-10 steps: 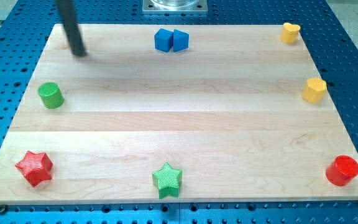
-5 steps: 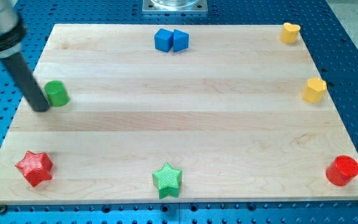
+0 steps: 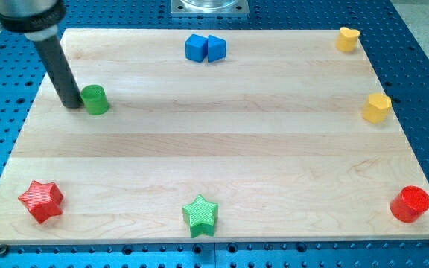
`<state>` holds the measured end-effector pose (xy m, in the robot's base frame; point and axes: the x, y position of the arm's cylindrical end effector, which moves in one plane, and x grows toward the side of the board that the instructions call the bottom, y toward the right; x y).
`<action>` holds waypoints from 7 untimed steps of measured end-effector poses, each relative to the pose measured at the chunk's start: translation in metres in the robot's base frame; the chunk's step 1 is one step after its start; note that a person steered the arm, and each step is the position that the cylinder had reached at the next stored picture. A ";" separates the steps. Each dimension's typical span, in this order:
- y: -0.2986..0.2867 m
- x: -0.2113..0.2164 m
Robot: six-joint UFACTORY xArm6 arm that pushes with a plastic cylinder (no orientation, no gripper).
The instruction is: Move the green circle diagonal to the green star
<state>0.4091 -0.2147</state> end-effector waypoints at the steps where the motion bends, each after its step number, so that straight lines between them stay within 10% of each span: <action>1: 0.065 0.041; 5: 0.011 0.031; 7: 0.016 -0.048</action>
